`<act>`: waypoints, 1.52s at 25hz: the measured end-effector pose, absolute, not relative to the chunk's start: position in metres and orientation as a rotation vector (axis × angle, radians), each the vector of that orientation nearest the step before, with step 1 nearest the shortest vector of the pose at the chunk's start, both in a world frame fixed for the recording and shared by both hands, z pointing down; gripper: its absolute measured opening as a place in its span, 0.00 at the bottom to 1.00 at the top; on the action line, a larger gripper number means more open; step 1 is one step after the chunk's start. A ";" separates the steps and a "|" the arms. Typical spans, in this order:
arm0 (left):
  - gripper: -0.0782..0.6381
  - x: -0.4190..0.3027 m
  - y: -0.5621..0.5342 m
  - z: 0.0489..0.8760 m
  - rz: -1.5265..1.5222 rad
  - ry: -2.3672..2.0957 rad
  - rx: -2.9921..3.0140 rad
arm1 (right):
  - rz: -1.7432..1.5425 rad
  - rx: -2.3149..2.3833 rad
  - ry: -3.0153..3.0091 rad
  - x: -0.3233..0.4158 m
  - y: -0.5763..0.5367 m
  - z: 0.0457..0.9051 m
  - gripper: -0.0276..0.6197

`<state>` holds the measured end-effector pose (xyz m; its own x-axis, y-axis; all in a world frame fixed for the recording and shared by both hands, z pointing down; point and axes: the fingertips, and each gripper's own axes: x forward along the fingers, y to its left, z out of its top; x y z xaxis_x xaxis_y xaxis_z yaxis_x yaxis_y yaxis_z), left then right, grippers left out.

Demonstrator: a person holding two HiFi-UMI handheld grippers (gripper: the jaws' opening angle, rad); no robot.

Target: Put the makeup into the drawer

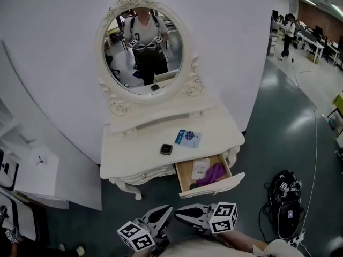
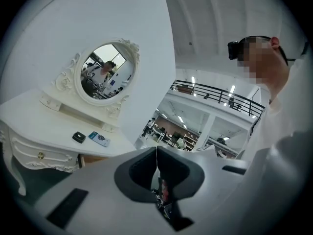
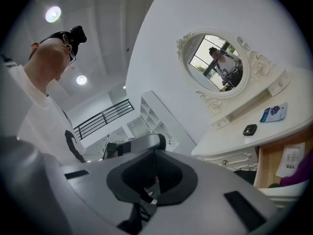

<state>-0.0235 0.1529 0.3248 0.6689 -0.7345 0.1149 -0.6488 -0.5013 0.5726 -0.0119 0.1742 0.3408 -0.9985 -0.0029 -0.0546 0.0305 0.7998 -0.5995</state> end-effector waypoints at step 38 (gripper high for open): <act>0.19 -0.195 -0.015 0.361 -0.293 -0.984 2.283 | -1.003 -0.433 3.163 -0.126 -0.028 0.394 0.09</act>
<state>-0.1949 -0.0153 0.3610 0.6966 -0.7162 0.0416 -0.5765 -0.5243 0.6267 -0.1265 -0.0276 0.3939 -0.9458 -0.1812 0.2694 -0.3033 0.7891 -0.5341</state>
